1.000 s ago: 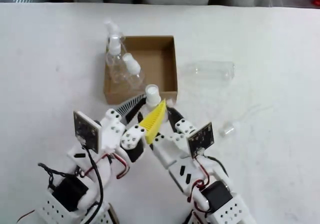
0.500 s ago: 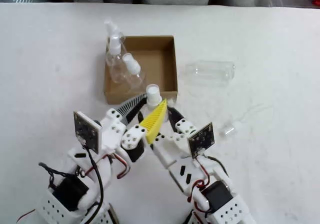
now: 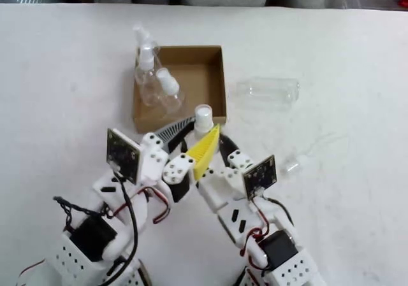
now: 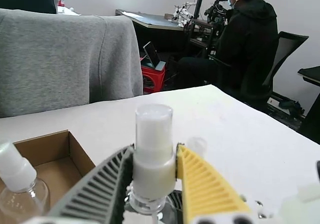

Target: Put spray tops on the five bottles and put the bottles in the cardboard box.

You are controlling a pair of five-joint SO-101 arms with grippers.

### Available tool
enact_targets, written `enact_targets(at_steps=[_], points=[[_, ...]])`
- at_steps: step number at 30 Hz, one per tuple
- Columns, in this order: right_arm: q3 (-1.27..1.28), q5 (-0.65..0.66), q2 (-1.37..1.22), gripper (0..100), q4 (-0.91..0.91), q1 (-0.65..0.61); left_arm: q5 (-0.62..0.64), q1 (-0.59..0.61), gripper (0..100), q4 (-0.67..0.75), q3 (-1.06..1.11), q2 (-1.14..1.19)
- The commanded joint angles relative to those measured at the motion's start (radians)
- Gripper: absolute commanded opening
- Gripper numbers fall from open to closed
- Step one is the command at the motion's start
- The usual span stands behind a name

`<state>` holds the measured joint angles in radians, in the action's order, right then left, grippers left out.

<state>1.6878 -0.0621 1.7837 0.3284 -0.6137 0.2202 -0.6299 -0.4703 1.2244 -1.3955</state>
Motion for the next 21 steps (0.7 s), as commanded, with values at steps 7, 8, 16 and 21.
enact_targets(at_steps=[7, 8, 16, 21], points=[[0.003, 0.014, 0.019, 1.5, -0.004, 0.025, -0.064, -0.051, 2, -0.092, -0.006, 0.039], [0.003, 0.014, 0.019, 1.5, -0.004, 0.025, -0.098, -0.054, 2, -0.112, 0.005, 0.033], [0.003, 0.014, 0.019, 1.5, -0.004, 0.025, -0.129, -0.059, 2, -0.132, 0.129, -0.125], [0.003, 0.014, 0.019, 1.5, -0.005, 0.025, -0.13, -0.059, 2, -0.126, 0.207, -0.182]])
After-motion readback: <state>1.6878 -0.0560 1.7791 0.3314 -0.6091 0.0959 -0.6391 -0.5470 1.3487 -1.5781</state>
